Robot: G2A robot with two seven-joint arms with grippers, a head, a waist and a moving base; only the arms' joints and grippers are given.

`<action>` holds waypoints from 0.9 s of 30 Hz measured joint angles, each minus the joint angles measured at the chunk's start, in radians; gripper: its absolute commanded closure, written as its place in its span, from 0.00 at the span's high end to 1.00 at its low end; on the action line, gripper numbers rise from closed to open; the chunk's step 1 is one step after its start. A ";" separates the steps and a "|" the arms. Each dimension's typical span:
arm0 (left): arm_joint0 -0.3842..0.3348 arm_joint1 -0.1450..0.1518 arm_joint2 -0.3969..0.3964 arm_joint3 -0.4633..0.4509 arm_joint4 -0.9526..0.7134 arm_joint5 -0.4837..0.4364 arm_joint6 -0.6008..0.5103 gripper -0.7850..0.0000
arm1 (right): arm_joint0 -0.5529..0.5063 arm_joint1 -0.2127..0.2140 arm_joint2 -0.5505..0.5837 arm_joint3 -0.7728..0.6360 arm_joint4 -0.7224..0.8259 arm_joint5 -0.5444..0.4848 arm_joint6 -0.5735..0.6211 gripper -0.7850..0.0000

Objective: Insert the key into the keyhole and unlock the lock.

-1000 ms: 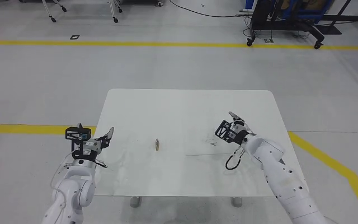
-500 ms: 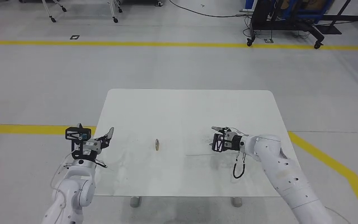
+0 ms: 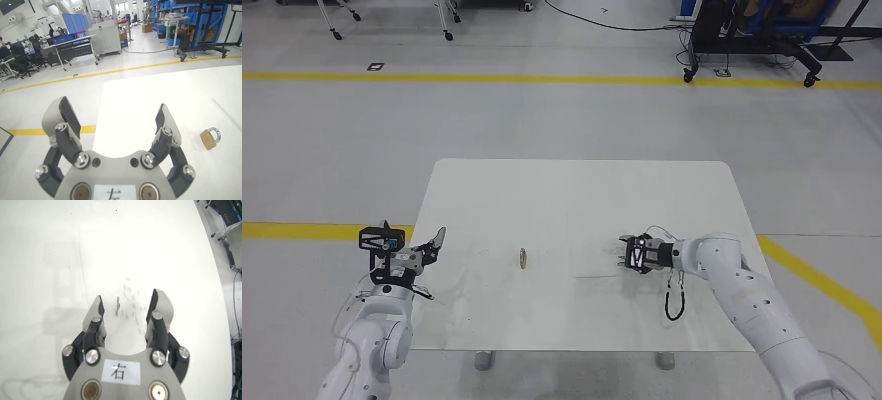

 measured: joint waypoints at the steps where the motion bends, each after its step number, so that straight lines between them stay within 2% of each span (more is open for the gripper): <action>1: 0.000 0.000 0.000 0.000 0.000 0.000 0.000 1.00 | 0.008 -0.001 -0.007 0.013 0.005 -0.002 -0.001 0.25; 2: 0.000 0.000 0.000 0.000 0.000 0.000 0.000 1.00 | 0.014 -0.002 -0.012 0.023 0.007 -0.003 0.000 0.21; 3: 0.000 0.000 0.000 0.000 0.000 0.000 0.000 1.00 | 0.019 -0.003 -0.017 0.031 0.009 -0.003 0.002 0.12; 5: 0.000 0.000 0.000 0.000 0.000 0.000 0.000 1.00 | 0.030 -0.005 -0.027 0.048 0.019 -0.003 0.003 0.00; 17: 0.000 0.000 0.000 0.000 0.000 0.000 0.000 1.00 | 0.056 0.003 -0.059 0.078 0.018 -0.016 -0.052 0.00; 27: 0.000 0.000 0.000 0.000 0.000 0.000 0.000 1.00 | 0.024 0.034 -0.043 0.009 -0.019 -0.011 -0.150 0.00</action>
